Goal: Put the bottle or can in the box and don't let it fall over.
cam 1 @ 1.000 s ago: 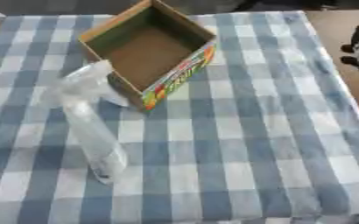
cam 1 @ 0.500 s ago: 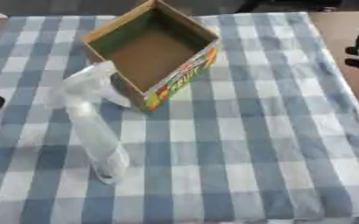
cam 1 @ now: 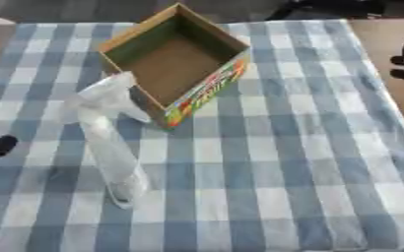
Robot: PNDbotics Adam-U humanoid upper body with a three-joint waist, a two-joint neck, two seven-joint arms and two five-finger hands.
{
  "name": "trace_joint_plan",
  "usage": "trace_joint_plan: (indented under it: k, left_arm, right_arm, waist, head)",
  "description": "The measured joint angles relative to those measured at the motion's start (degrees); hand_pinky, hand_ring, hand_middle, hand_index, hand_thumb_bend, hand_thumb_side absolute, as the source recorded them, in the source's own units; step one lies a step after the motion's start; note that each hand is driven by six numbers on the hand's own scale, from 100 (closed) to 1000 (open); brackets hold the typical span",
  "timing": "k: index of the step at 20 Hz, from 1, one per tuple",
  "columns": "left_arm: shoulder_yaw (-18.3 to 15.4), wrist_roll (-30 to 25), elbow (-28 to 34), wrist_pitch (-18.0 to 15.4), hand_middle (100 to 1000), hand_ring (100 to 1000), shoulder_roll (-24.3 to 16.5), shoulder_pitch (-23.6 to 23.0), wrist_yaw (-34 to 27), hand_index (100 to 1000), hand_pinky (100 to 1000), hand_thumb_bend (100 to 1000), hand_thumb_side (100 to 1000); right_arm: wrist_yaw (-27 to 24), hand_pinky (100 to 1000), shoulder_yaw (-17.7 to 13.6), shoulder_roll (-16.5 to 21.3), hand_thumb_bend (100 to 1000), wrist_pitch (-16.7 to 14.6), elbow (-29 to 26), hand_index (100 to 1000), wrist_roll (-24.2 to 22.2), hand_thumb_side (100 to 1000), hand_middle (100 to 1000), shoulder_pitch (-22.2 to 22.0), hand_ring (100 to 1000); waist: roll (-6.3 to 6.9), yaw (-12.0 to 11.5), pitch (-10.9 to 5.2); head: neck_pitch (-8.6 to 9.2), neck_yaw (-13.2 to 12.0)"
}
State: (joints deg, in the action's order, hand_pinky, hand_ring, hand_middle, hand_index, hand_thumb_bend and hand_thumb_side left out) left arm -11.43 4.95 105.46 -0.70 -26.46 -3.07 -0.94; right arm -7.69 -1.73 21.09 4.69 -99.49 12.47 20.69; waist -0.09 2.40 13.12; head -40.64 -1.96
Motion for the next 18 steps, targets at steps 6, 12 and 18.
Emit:
trace_joint_plan:
  k: [6, 12, 18]
  left_arm:
    - [1.6, -2.26, 0.52, 0.41, 660, 537, 1.42, -0.93, -1.3, 783, 899, 858, 365]
    - [3.44, -4.8, 0.87, 0.61, 661, 538, 1.78, -1.32, -2.59, 784, 900, 858, 358]
    - [4.92, -7.06, 1.33, 0.71, 661, 538, 1.78, -1.33, -2.89, 784, 900, 856, 358]
  right_arm:
    - [0.0, 749, 0.01, 0.0, 168, 0.0, 0.0, 780, 0.0, 494, 892, 0.0, 752]
    - [-0.01, 749, 0.02, 0.0, 168, 0.01, 0.0, 780, -0.01, 494, 892, 0.0, 753]
    - [-0.01, 749, 0.05, -0.01, 168, 0.01, 0.0, 780, -0.02, 495, 892, 0.01, 753]
  waist:
    - [-0.06, -0.37, -0.26]
    - [-0.04, -0.39, -0.27]
    - [0.02, -0.39, -0.27]
  head:
    - [0.48, -0.21]
    - [0.49, -0.38]
    - [0.61, -0.51]
